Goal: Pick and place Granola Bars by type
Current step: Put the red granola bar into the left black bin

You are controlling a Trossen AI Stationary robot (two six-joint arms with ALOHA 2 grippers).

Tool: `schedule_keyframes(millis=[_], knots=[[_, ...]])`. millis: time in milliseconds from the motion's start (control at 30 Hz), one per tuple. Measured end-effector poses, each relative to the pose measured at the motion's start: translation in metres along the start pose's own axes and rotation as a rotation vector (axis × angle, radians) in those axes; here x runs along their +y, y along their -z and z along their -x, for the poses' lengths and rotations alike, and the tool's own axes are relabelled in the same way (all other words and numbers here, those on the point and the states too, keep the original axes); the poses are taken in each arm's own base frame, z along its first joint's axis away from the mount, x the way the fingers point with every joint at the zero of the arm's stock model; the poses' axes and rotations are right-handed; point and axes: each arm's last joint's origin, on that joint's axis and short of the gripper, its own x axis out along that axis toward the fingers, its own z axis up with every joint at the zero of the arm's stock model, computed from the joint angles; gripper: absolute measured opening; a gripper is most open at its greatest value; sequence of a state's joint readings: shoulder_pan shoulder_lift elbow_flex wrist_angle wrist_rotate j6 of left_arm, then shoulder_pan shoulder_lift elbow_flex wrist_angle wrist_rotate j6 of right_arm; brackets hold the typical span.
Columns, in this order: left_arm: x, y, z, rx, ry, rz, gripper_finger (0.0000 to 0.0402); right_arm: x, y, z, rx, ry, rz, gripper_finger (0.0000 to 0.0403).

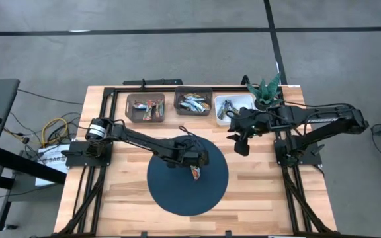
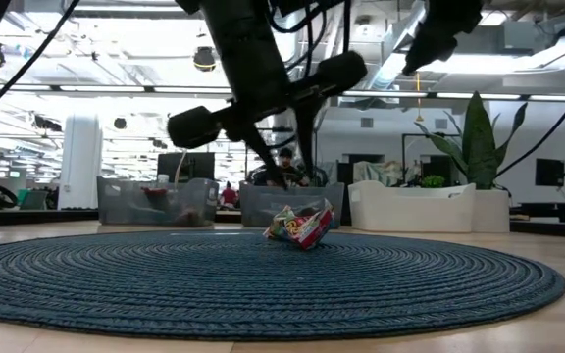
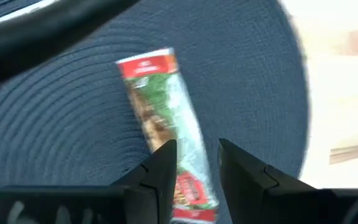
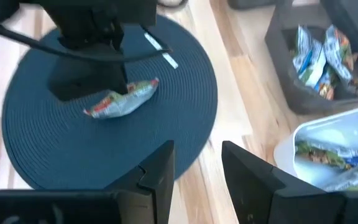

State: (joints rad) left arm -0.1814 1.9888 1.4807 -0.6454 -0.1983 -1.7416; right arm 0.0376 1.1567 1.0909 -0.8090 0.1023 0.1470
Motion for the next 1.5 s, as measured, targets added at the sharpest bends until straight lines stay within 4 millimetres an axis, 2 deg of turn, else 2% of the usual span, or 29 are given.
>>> schedule_keyframes(millis=[233,433,733,967,1100,1367,1500], knots=[[0.004,0.009,-0.02,0.056,-0.051,0.008,0.0107,0.0,0.0,0.0,0.0,0.0,0.016,0.0124],[0.002,0.014,-0.029,0.058,-0.061,0.002,0.0107,0.0,0.0,0.0,-0.001,0.0,0.017,0.0124],[0.005,0.012,-0.029,0.054,-0.093,-0.021,0.0107,0.0,0.0,0.0,-0.001,-0.001,0.017,0.0124],[0.003,0.013,-0.029,0.051,-0.07,-0.105,0.0111,0.0,0.0,0.0,0.0,-0.002,0.017,0.0124],[-0.001,0.013,-0.029,0.041,-0.026,-0.098,0.0127,0.0,0.0,0.0,0.0,-0.003,0.017,0.0124],[-0.003,0.01,-0.03,0.052,-0.011,-0.096,0.0191,0.001,0.0,0.0,0.004,-0.03,0.025,0.0124],[-0.004,0.009,-0.03,0.054,-0.01,-0.096,0.0203,0.001,0.0,0.0,0.004,-0.03,0.027,0.0124]])
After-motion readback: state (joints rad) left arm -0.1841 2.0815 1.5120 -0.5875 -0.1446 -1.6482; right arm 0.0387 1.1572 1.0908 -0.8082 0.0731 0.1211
